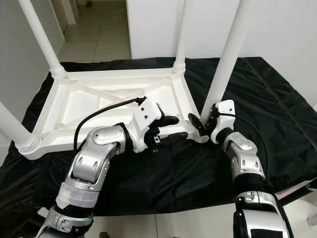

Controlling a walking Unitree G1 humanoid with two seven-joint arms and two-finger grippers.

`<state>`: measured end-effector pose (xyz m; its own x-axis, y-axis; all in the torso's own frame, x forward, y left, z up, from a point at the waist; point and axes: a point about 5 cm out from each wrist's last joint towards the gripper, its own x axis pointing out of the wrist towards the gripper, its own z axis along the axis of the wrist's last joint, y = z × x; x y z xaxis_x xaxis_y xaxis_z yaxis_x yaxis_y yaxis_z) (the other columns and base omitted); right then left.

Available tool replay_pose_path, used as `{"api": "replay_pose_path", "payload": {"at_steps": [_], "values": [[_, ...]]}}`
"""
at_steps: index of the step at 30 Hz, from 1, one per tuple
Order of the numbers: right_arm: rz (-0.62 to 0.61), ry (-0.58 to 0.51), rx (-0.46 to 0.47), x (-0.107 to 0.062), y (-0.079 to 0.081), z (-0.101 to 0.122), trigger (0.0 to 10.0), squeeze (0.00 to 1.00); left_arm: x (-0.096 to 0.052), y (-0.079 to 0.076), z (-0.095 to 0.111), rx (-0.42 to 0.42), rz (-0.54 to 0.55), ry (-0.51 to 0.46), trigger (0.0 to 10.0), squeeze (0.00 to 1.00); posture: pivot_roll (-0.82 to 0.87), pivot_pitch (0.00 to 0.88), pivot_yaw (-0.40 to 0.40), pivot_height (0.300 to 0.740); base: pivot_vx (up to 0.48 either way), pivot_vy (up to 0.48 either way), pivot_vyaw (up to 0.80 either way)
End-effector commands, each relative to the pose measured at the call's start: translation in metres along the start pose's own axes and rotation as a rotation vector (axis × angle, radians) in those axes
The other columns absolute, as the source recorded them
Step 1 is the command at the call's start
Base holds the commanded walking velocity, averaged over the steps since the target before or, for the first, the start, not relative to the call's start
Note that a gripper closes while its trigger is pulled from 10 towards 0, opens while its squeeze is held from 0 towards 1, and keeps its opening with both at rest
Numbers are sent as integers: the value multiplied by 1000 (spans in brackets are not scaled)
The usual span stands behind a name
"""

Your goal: Building children table

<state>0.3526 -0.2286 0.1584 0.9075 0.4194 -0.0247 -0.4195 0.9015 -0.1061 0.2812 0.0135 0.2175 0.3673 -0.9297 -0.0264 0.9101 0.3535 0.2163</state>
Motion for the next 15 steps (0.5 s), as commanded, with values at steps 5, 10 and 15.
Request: {"api": "replay_pose_path", "payload": {"at_steps": [5, 10, 15], "values": [[68, 29, -33, 2, 7, -8, 0, 0, 0, 16, 1, 18, 267, -6, 10000, 0, -48, 0, -8, 740, 0, 0, 0], [43, 33, -20, -1, 12, -19, 10000, 0, 2, 19, 4, 33, 271, -15, 10000, 0, -53, 0, 2, 740, 0, 0, 0], [-54, 50, -6, -5, 18, -28, 10000, 0, 2, 22, 4, 48, 269, -13, 10000, 0, -57, 0, 2, 740, 0, 0, 0]]}}
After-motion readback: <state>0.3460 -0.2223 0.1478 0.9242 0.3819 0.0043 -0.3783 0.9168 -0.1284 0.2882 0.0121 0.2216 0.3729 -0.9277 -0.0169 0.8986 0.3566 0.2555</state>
